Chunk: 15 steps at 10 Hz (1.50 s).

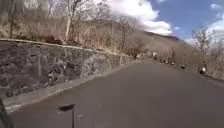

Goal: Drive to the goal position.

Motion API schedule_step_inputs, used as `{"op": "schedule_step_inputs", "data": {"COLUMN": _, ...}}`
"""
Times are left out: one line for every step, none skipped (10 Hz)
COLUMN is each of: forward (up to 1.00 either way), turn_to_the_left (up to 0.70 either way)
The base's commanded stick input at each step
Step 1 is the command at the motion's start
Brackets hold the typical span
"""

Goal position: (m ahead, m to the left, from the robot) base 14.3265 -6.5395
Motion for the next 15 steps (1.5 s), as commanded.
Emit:
{"op": "schedule_step_inputs", "data": {"forward": 0.70, "turn_to_the_left": 0.00}}
{"op": "schedule_step_inputs", "data": {"forward": 0.70, "turn_to_the_left": 0.00}}
{"op": "schedule_step_inputs", "data": {"forward": 0.70, "turn_to_the_left": 0.00}}
{"op": "schedule_step_inputs", "data": {"forward": 0.70, "turn_to_the_left": 0.00}}
{"op": "schedule_step_inputs", "data": {"forward": 0.70, "turn_to_the_left": 0.00}}
{"op": "schedule_step_inputs", "data": {"forward": 0.70, "turn_to_the_left": 0.00}}
{"op": "schedule_step_inputs", "data": {"forward": 0.70, "turn_to_the_left": 0.00}}
{"op": "schedule_step_inputs", "data": {"forward": 0.70, "turn_to_the_left": 0.00}}
{"op": "schedule_step_inputs", "data": {"forward": 0.70, "turn_to_the_left": 0.00}}
{"op": "schedule_step_inputs", "data": {"forward": 0.70, "turn_to_the_left": -0.06}}
{"op": "schedule_step_inputs", "data": {"forward": 0.70, "turn_to_the_left": -0.17}}
{"op": "schedule_step_inputs", "data": {"forward": 0.70, "turn_to_the_left": -0.29}}
{"op": "schedule_step_inputs", "data": {"forward": 0.70, "turn_to_the_left": 0.00}}
{"op": "schedule_step_inputs", "data": {"forward": 0.70, "turn_to_the_left": 0.00}}
{"op": "schedule_step_inputs", "data": {"forward": 0.70, "turn_to_the_left": 0.00}}
